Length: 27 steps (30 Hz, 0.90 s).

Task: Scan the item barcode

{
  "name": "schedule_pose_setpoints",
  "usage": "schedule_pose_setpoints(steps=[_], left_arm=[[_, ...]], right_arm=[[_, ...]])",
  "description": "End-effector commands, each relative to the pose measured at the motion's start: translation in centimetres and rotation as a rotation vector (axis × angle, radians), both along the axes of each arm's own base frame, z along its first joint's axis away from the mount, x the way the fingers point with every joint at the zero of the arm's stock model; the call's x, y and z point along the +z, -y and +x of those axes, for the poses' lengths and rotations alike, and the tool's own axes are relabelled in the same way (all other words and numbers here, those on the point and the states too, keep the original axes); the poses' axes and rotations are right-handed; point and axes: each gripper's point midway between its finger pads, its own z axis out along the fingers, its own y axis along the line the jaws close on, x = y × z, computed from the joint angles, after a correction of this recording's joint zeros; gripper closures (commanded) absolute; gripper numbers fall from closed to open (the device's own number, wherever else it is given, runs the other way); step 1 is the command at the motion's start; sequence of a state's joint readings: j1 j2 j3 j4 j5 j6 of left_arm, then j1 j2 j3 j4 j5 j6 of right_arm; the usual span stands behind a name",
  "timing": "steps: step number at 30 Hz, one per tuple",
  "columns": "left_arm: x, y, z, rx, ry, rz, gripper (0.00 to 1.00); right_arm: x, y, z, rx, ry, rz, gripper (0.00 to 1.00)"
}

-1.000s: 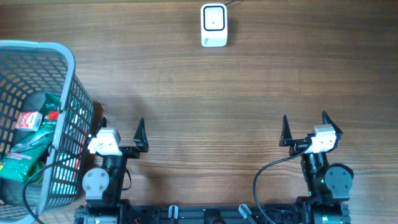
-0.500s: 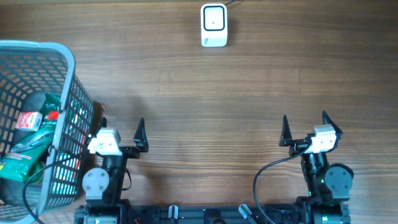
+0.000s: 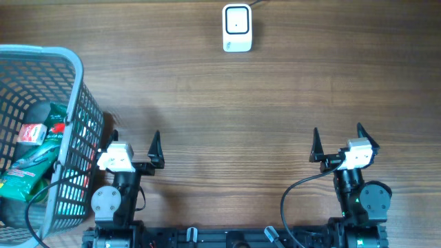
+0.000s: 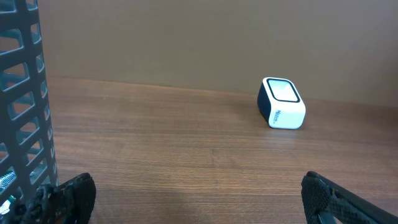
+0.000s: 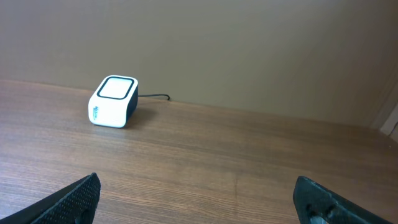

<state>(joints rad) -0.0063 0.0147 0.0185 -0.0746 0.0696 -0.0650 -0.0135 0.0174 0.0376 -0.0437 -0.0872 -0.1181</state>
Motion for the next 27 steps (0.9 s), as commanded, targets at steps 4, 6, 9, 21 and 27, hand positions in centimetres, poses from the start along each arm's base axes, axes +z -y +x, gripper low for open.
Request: schedule_pose_setpoints(steps=[4,6,9,21,27], left_arm=[[-0.6,0.1,0.1,-0.008,-0.011,0.004,0.0],[-0.6,0.1,0.1,-0.008,-0.011,0.004,0.0],[-0.6,0.1,0.1,-0.008,-0.011,0.004,0.0],[-0.5,0.1,0.1,-0.004,-0.006,0.012,0.0],[2.3,2.1,-0.2,-0.123,0.106,0.021,0.0]], right_arm=[[-0.4,0.0,0.1,-0.002,-0.004,-0.013,0.0],[-0.4,0.0,0.1,-0.002,-0.004,-0.013,0.01],[-0.4,0.0,0.1,-0.002,-0.004,-0.013,0.0],[-0.4,0.0,0.1,-0.002,-0.004,-0.013,0.0],[-0.4,0.0,0.1,-0.002,-0.004,-0.013,0.0]])
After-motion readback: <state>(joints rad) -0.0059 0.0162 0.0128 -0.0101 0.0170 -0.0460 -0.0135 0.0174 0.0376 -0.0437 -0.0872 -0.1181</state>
